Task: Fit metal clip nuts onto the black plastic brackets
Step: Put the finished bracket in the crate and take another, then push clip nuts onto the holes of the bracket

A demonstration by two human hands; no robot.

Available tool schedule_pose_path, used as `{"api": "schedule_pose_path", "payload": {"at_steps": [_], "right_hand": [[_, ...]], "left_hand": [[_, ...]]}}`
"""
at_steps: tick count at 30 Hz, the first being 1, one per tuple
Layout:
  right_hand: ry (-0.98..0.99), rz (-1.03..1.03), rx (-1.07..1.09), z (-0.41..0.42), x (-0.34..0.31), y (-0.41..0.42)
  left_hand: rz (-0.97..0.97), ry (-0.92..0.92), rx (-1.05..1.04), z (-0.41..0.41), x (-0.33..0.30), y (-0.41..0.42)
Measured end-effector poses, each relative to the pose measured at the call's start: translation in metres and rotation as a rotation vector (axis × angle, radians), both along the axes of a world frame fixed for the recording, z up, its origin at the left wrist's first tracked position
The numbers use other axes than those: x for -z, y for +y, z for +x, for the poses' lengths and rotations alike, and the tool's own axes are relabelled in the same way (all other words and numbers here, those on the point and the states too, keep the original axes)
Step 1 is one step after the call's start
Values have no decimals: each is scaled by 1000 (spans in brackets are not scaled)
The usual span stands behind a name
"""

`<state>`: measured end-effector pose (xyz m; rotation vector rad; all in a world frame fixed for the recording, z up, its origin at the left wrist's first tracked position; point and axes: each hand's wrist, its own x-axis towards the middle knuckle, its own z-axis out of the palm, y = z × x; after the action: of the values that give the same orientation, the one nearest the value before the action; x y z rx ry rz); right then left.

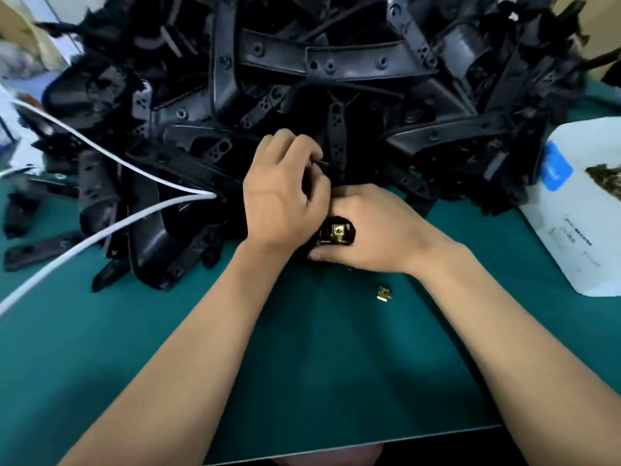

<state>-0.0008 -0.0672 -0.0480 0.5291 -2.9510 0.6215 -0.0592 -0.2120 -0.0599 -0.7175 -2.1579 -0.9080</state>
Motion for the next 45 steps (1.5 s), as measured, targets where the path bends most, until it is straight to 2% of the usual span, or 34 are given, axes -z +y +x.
{"api": "schedule_pose_path", "payload": {"at_steps": [5, 10, 16, 21, 25, 28, 32, 35, 39, 45], "right_hand": [[63, -139, 9, -2, 8, 7], [136, -209, 8, -4, 6, 12], [133, -284, 33, 1, 3, 12], [92, -375, 26, 9, -2, 14], [60, -490, 44, 12, -2, 15], [90, -529, 75, 11, -2, 16], [127, -602, 67, 10, 0, 14], [162, -668, 57, 9, 0, 14], [217, -746, 76, 6, 0, 17], [135, -631, 244, 1, 11, 22]], "left_hand": [[-7, -31, -12, -15, 10, -2], [-123, -42, -8, -16, 6, -5], [63, -430, 64, -11, -11, 12], [95, -510, 21, -10, -18, 15], [258, -433, 15, -1, -21, 4], [390, -258, -8, 0, -21, -2], [450, -61, -61, -2, -16, -5], [584, -33, -42, -3, -10, -5], [657, 3, 14, -7, -2, -2], [658, -32, 154, -10, -13, 2]]}}
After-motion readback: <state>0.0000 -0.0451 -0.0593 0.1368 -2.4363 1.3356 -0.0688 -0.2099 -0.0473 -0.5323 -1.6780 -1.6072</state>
